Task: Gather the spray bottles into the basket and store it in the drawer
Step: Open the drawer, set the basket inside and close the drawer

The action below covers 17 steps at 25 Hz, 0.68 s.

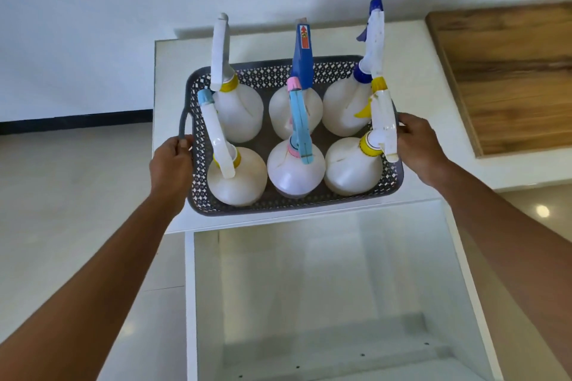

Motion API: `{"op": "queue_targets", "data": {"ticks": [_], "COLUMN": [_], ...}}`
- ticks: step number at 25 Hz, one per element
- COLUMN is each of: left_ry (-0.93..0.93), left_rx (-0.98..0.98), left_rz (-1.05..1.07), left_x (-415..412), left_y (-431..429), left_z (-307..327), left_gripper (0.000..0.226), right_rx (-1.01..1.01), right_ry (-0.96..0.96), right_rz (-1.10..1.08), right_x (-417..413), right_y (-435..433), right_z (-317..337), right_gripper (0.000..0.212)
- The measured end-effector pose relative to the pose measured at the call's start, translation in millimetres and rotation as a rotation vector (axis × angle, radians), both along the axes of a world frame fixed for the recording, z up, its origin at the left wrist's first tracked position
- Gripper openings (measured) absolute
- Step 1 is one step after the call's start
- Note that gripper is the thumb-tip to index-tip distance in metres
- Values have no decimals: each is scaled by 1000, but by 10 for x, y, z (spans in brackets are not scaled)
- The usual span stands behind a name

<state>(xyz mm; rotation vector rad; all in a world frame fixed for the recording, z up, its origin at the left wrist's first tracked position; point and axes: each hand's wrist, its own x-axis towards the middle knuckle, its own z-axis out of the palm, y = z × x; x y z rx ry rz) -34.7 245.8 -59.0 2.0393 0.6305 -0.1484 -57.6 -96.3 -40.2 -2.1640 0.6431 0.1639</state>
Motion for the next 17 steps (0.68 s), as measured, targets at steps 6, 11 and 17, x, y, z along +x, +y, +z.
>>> {"op": "queue_targets", "data": {"ticks": [6,11,17], "left_ry": [-24,-37,-36], "left_rx": [43,88,94], "left_rz": [81,85,90], "left_x": [-50,-393,-1091], "left_y": [-25,-34,-158], "left_z": [-21,54,258], "left_gripper": [23,25,24], "right_rx": [-25,-11,48], "right_ry": [-41,-22,-42], "right_rz": [-138,-124,-145], "right_x": [28,-281,-996], "right_y": [61,45,-77], "right_z": [0,27,99], "right_gripper": [27,26,17]}}
